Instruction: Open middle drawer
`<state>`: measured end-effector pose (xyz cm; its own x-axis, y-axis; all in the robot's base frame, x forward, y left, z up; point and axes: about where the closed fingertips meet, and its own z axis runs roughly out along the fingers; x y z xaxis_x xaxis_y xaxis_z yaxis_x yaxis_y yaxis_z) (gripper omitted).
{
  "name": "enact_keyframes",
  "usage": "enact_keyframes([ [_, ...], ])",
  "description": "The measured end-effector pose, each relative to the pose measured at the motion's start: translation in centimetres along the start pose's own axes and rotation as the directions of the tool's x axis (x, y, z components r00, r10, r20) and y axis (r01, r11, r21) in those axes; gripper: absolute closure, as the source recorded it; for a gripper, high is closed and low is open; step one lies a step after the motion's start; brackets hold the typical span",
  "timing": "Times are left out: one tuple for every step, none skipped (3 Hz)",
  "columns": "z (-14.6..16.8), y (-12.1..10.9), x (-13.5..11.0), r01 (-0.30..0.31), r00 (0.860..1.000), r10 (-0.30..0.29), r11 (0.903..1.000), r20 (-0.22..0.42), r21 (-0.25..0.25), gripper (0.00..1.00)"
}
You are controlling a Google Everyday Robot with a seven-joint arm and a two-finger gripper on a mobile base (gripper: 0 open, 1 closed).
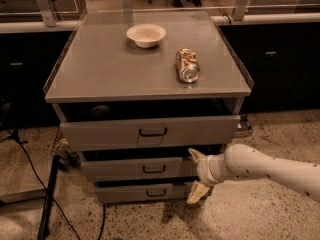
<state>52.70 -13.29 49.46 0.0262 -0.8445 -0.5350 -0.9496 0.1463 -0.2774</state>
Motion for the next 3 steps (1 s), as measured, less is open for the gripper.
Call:
enact_keyframes([
  [0.8, 0.4, 0.9, -0.017, 1.000, 0.017, 0.9998, -0.025, -0.014, 0.00],
  [2.0, -0.1, 0.9, -0.036, 0.999, 0.036, 0.9994, 0.000, 0.001, 0.00],
  [3.1, -0.8, 0.7, -0.044, 0.999, 0.043, 0.9990, 0.021, 0.007, 0.00],
])
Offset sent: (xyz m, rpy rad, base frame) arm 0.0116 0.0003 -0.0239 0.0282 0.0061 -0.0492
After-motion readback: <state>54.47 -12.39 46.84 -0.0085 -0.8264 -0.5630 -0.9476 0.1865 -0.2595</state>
